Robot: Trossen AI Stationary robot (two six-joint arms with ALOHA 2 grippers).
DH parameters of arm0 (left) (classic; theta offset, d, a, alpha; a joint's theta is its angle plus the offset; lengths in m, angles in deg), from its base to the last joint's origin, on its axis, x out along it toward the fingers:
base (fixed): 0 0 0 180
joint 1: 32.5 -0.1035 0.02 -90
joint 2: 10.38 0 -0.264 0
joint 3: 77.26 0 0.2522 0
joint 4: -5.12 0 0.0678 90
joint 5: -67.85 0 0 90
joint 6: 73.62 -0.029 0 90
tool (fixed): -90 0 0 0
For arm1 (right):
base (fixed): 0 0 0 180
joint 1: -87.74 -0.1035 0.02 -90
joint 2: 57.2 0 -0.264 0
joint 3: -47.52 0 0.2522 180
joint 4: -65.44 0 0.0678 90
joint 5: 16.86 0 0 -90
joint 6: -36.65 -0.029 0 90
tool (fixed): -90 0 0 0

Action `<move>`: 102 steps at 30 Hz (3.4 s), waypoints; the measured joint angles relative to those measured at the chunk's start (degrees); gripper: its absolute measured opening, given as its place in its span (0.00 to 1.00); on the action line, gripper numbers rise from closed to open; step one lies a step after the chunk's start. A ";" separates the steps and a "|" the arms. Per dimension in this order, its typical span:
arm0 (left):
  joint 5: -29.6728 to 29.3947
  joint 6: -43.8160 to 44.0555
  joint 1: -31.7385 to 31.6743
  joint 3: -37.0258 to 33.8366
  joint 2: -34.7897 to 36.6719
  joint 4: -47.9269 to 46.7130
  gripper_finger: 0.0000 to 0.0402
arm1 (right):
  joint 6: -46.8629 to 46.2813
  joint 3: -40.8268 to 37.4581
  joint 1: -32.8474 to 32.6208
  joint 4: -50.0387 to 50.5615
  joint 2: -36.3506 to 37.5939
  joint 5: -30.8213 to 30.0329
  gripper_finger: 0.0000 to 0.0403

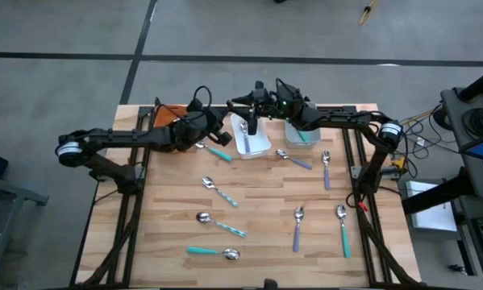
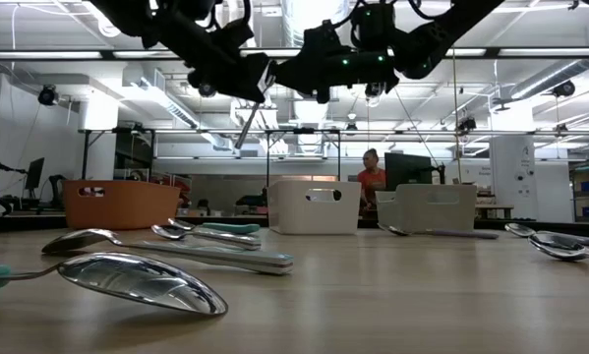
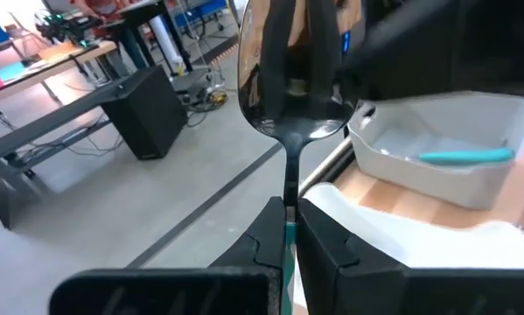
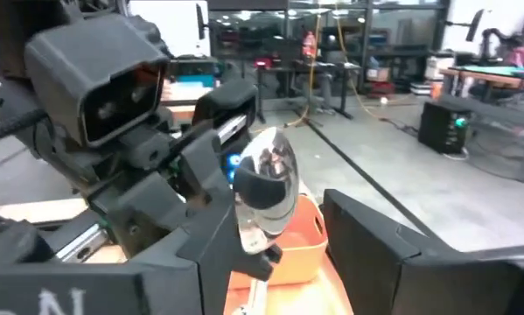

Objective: Sort silverware by color (type)
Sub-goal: Put the blue patterned spoon into the orange bin

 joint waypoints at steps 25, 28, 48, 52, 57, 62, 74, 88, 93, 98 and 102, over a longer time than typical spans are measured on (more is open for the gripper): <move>0.05 0.00 -0.07 0.06 -1.78 4.43 0.00 | 1.18 0.16 -0.26 -1.68 -1.27 -6.06 0.04; 0.22 -0.01 -0.04 0.06 -1.80 4.39 0.03 | 1.16 0.16 -0.26 -1.70 -1.27 -6.03 0.03; 10.59 -6.37 -0.44 0.06 4.40 -5.20 0.23 | 6.72 0.64 2.28 21.55 7.14 -5.63 0.02; 26.13 -7.50 -2.29 -1.09 7.52 -7.49 0.23 | 9.67 1.43 2.69 32.33 9.99 -5.58 0.02; 45.53 -6.76 -5.75 -5.39 9.23 -4.19 0.23 | 12.04 2.46 2.67 41.52 12.01 2.09 0.02; 48.23 -1.09 -7.83 -10.33 7.37 6.86 0.23 | 10.88 2.42 2.17 41.78 11.33 10.96 0.02; 48.07 2.90 -8.27 -12.26 0.09 16.08 0.35 | 8.61 2.28 -0.60 29.03 5.52 10.90 0.02; 47.98 4.33 -8.37 -10.56 -5.93 18.22 0.25 | 11.74 2.28 -1.87 23.34 5.14 10.82 0.02; 48.01 4.86 -8.34 -10.59 -5.80 18.06 0.04 | 12.35 2.28 -1.87 23.27 5.14 10.14 0.02; 44.71 5.57 -8.33 -10.39 -5.78 18.00 0.03 | 11.59 2.28 -1.87 23.22 5.14 5.54 0.07; 41.20 5.79 -8.31 -10.39 -5.72 18.25 0.02 | 9.79 2.28 -1.87 23.15 5.16 4.74 0.16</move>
